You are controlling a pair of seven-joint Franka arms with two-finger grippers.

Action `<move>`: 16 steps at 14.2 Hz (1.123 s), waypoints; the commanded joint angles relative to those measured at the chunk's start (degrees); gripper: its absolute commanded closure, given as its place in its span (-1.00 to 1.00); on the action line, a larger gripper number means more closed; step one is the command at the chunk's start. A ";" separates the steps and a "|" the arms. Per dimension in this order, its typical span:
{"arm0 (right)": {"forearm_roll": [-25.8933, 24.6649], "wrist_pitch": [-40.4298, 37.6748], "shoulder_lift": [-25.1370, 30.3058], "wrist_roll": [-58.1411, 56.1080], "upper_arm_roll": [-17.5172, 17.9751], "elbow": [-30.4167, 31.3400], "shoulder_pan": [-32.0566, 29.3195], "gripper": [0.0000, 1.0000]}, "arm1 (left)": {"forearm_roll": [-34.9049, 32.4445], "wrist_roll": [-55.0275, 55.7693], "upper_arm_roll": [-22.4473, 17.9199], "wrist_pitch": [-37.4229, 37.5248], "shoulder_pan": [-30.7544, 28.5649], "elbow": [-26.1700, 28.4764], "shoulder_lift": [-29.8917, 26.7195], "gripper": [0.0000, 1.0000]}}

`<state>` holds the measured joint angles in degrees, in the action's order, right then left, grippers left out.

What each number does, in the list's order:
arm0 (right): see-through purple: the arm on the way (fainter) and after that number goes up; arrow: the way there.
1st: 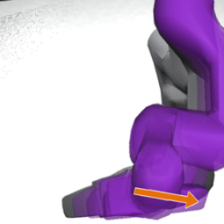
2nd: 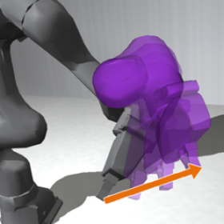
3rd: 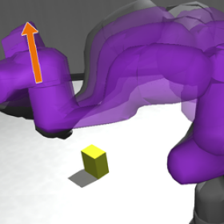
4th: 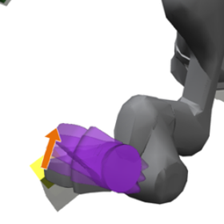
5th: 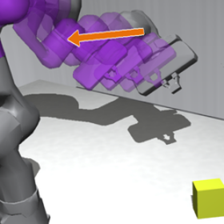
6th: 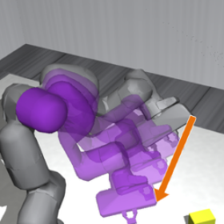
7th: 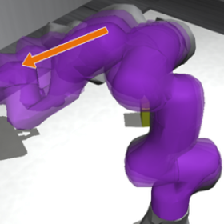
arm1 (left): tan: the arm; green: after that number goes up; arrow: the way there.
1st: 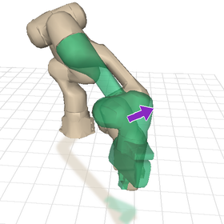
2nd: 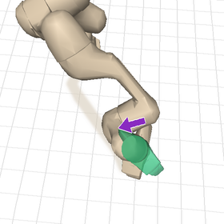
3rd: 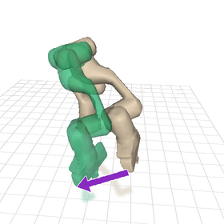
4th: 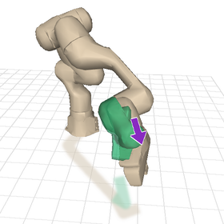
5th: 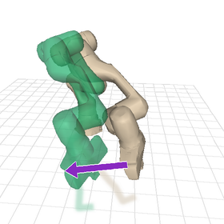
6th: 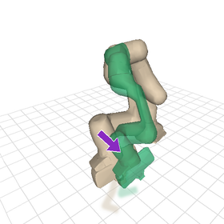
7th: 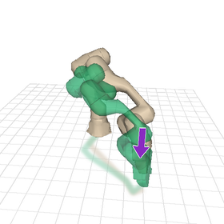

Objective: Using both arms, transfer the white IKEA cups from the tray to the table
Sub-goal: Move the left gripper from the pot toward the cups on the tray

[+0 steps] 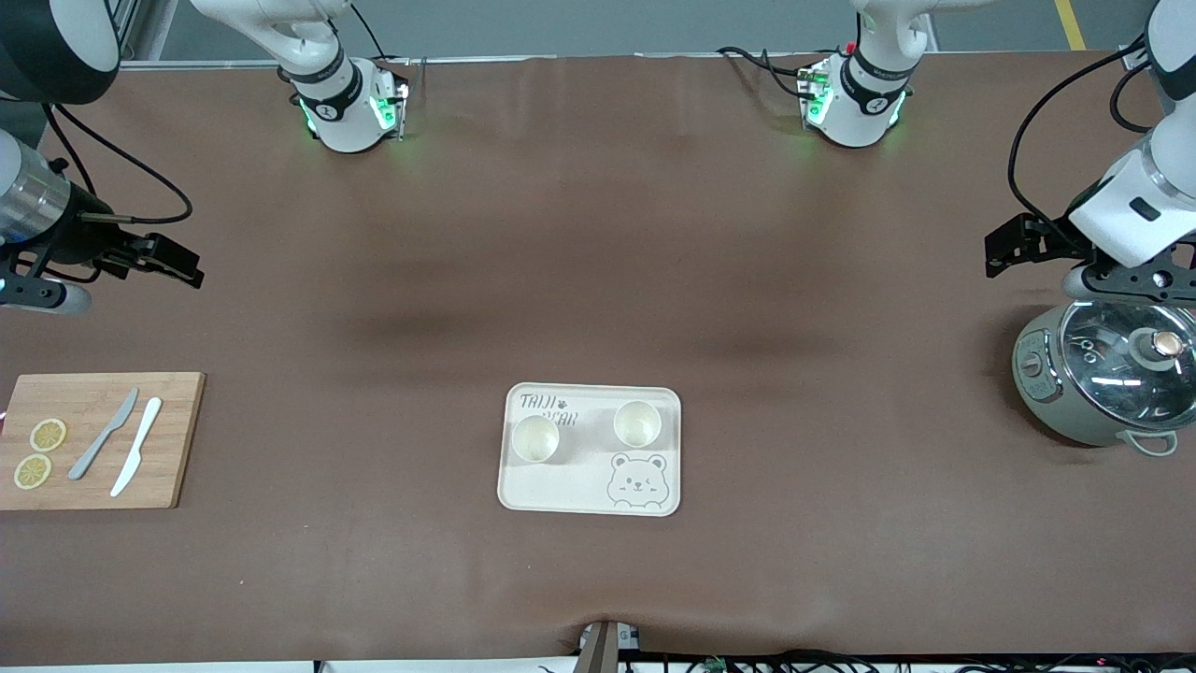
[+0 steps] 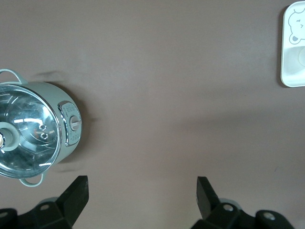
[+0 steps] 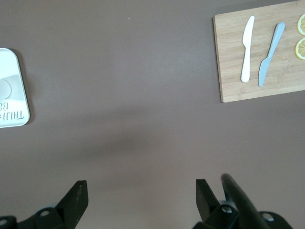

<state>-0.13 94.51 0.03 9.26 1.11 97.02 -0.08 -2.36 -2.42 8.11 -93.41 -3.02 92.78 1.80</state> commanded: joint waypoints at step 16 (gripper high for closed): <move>-0.75 0.67 1.64 0.23 0.21 1.33 0.44 -1.00 | 0.34 6.80 1.82 -3.26 6.61 -8.93 10.75 -1.00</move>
<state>-0.13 94.57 0.05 9.26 1.28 97.04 -0.02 -2.28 1.80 9.71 -95.85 1.35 87.81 7.80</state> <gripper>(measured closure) 0.000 0.000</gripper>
